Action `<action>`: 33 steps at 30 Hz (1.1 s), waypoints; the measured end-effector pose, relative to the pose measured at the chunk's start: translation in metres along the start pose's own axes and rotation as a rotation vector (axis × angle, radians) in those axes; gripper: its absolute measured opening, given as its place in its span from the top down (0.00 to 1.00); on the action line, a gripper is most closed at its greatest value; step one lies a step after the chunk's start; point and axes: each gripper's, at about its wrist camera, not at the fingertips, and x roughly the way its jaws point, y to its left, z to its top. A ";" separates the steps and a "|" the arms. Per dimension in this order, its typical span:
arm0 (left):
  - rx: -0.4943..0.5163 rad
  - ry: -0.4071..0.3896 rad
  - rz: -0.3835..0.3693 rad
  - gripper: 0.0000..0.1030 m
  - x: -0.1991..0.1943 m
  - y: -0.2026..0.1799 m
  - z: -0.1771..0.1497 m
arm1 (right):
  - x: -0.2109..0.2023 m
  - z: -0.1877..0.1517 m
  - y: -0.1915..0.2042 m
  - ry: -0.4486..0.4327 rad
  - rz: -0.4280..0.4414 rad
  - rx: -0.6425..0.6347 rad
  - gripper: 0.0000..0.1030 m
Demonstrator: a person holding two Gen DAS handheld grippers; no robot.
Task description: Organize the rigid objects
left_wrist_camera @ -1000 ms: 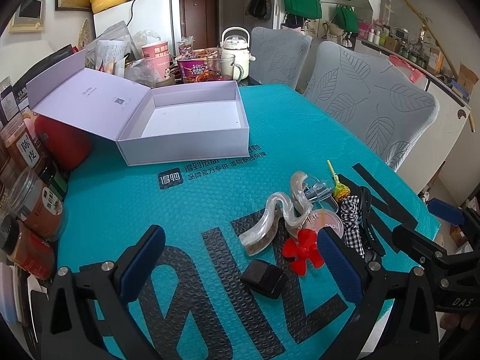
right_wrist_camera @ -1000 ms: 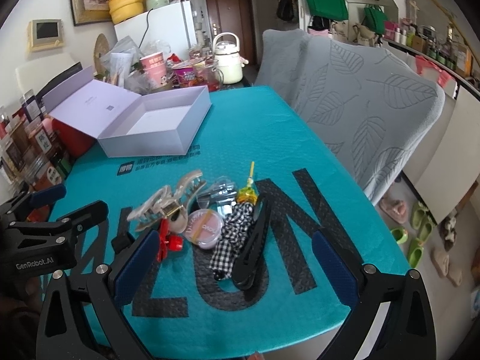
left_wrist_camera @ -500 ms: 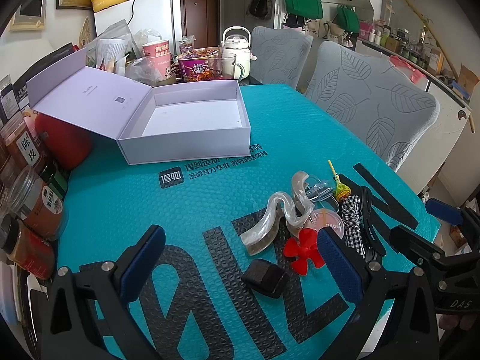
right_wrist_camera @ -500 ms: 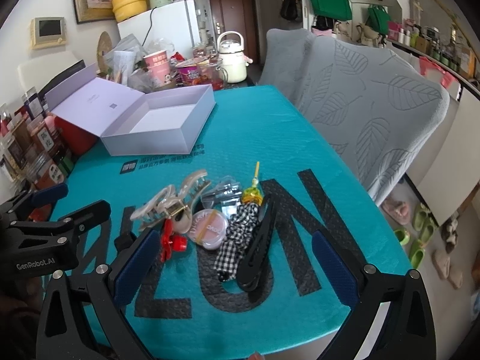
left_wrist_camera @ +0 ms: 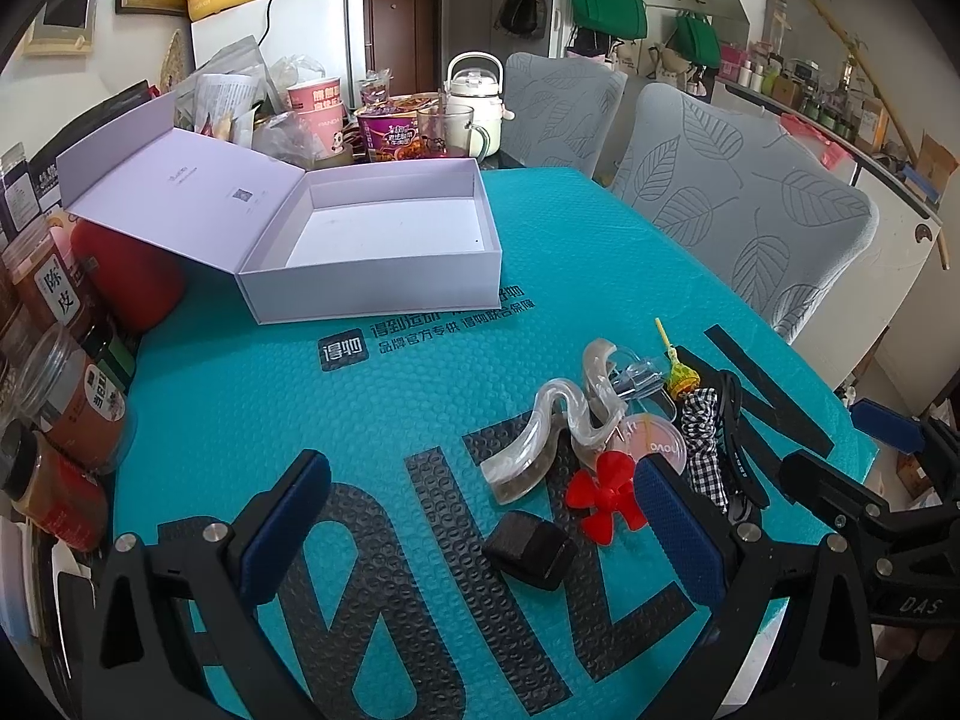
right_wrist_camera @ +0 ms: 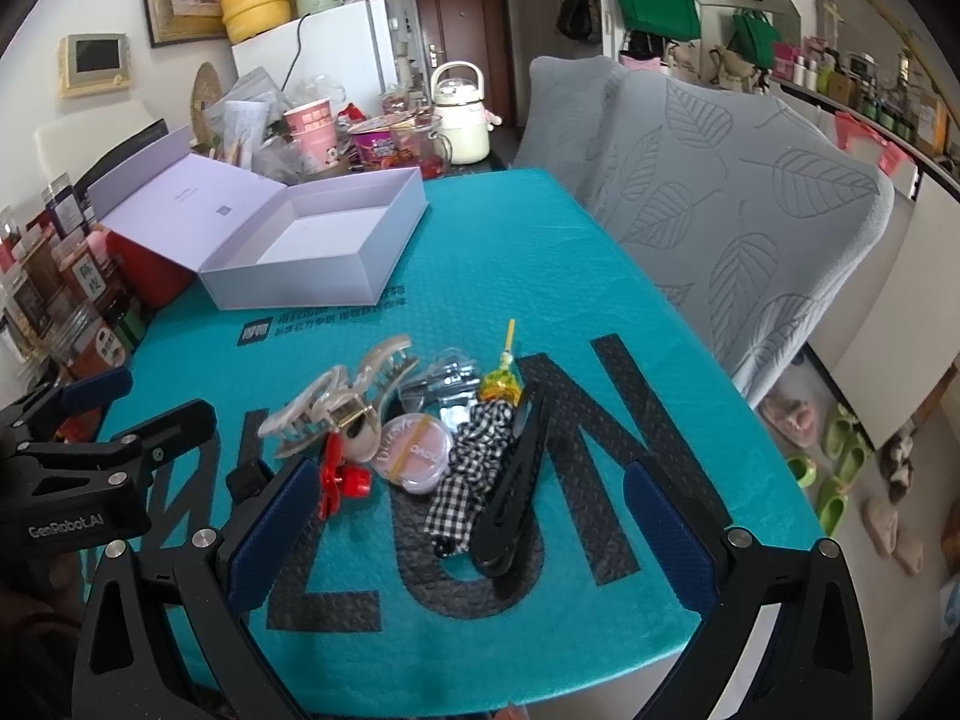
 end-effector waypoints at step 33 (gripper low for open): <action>-0.060 0.096 -0.112 0.01 0.011 0.010 -0.049 | 0.013 -0.050 -0.003 0.075 0.053 0.022 0.00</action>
